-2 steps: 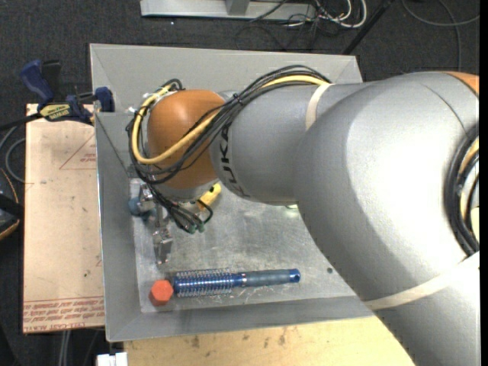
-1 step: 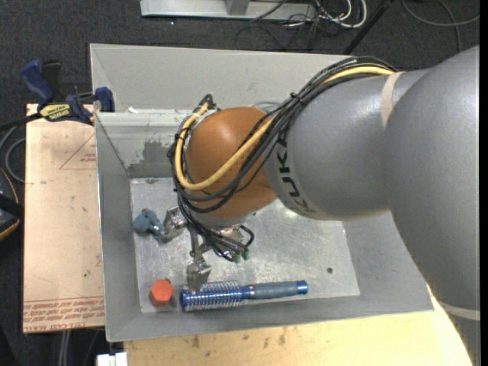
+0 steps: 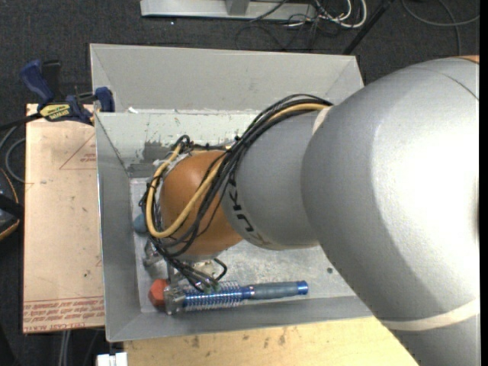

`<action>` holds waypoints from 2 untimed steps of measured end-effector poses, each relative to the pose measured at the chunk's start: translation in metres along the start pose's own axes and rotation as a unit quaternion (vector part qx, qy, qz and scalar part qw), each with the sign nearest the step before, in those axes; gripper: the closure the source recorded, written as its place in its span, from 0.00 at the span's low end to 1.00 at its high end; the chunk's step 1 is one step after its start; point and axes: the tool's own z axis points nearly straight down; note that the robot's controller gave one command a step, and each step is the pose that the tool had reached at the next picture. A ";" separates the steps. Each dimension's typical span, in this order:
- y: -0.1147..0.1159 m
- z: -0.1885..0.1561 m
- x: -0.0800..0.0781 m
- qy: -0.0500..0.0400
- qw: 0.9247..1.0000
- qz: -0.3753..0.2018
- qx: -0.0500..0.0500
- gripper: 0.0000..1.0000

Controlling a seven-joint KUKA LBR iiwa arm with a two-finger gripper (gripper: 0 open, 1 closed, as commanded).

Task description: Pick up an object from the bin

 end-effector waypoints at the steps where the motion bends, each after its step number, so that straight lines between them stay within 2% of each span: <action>1: -0.001 -0.002 0.002 0.006 1.000 0.001 0.000 1.00; 2: -0.027 -0.108 0.002 0.003 1.000 -0.008 0.000 1.00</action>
Offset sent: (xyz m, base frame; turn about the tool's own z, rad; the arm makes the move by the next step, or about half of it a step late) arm 0.0000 0.0000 0.0000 0.0000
